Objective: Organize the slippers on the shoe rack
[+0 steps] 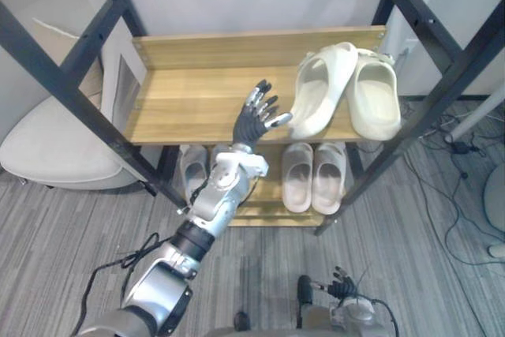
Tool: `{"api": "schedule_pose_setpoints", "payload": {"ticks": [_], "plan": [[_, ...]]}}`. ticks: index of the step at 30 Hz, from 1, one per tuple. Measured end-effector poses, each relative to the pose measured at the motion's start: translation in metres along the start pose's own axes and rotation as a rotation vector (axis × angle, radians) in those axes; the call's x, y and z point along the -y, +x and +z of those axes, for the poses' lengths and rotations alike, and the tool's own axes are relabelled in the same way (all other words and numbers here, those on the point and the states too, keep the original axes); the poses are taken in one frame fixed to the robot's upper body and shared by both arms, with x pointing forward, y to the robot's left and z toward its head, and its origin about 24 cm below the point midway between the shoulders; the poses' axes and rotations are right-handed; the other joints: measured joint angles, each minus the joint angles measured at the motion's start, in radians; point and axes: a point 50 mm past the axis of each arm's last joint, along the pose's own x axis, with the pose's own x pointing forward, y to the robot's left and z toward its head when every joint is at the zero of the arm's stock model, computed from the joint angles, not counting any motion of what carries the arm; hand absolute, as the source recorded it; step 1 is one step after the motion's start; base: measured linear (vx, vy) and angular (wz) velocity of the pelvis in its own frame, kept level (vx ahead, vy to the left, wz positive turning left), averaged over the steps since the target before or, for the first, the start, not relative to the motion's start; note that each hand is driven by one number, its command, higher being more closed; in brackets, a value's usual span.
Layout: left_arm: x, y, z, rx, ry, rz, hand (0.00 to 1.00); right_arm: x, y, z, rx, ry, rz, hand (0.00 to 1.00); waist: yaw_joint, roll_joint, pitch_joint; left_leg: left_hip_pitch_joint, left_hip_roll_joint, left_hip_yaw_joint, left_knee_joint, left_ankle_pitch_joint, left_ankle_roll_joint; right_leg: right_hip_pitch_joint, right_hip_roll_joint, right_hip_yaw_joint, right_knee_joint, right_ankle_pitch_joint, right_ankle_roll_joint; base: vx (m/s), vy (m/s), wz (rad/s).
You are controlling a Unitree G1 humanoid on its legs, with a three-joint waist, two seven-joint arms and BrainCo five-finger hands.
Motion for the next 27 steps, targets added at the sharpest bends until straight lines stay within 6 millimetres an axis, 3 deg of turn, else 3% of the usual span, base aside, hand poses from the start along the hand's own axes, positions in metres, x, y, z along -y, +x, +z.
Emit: {"api": "schedule_pose_setpoints", "payload": {"ticks": [27], "plan": [[0.035,0.005,-0.009,-0.044,-0.107,-0.077,0.0,-0.001,0.0,0.002,0.005,0.003,-0.005,0.0,-0.01,-0.018,0.009,0.005,-0.001,0.002,-0.003,0.0,0.0,0.003,-0.002,0.001,0.0,0.0,0.0,0.0,0.0,0.0]]}}
